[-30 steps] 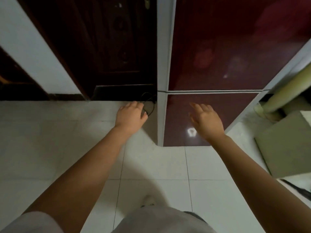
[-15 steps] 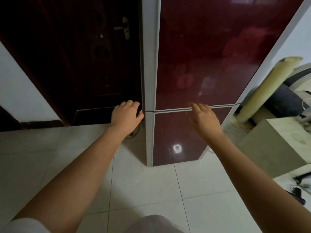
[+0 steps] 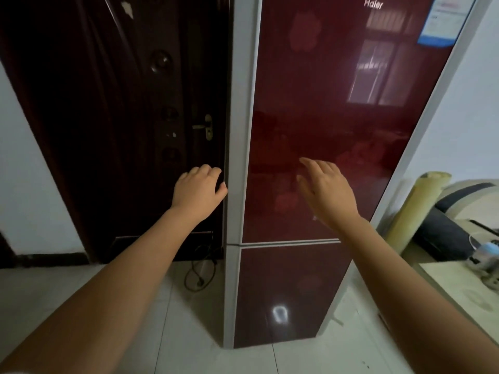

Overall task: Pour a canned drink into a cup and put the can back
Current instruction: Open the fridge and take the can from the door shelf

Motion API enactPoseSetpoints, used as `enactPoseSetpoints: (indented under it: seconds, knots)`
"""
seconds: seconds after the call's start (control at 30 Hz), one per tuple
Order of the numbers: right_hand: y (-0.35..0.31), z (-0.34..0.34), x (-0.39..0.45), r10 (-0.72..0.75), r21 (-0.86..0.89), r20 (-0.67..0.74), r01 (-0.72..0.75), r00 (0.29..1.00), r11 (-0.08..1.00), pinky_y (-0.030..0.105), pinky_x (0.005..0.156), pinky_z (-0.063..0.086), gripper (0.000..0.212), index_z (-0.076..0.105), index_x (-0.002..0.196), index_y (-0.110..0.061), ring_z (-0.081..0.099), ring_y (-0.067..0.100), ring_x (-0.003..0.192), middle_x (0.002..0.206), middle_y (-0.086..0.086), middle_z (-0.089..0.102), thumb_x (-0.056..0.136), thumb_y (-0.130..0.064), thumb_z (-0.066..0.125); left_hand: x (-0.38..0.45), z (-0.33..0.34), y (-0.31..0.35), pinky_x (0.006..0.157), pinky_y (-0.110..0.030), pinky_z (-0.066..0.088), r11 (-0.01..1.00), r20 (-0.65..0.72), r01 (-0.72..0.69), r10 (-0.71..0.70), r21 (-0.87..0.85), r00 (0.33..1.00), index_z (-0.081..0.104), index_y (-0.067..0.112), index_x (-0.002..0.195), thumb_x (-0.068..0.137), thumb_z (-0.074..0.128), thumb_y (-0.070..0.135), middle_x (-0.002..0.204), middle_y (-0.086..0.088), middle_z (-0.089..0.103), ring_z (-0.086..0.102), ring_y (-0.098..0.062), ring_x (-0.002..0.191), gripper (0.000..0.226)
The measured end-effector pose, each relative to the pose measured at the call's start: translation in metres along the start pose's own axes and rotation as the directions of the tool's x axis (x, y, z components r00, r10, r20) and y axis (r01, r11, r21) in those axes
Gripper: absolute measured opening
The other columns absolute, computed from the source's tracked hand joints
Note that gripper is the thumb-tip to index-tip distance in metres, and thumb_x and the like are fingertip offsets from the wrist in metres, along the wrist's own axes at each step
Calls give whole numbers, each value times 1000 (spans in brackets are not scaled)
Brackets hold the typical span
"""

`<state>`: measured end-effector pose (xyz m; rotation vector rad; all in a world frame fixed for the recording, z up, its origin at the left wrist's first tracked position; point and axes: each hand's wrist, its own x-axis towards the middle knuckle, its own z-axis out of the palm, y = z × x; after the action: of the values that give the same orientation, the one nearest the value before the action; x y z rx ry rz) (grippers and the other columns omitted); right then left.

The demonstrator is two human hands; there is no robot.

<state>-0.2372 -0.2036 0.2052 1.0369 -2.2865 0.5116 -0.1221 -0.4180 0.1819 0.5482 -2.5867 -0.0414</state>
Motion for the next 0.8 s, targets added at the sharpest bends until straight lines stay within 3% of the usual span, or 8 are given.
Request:
enactPoseSetpoints:
  seconds: [0.4,0.57,0.8]
  knots:
    - [2,-7,22,-27,23,51,26,998,999,38,94,41,44,43,135,-9,45,27,123,131,8,53,95,-28,45,-1,-8,3,101,-36,39,995,18,47,-46,-90,999,38,15,138,96,40,35,138,-5,47,45,-21,124,47]
    - [-6,-2,38,-38,61,75,34,996,998,34,99,38,48,35,140,-12,37,23,130,140,5,44,96,-30,42,5,-4,-3,105,-36,36,985,46,72,-65,-155,997,30,15,142,95,42,36,143,-4,41,39,-21,130,53]
    - [-29,14,77,-29,82,68,23,997,996,34,105,34,56,21,146,-17,24,21,139,153,2,24,96,-31,42,48,3,-25,113,-36,24,976,71,1,15,-217,997,17,15,147,94,45,40,153,-5,26,26,-20,140,65]
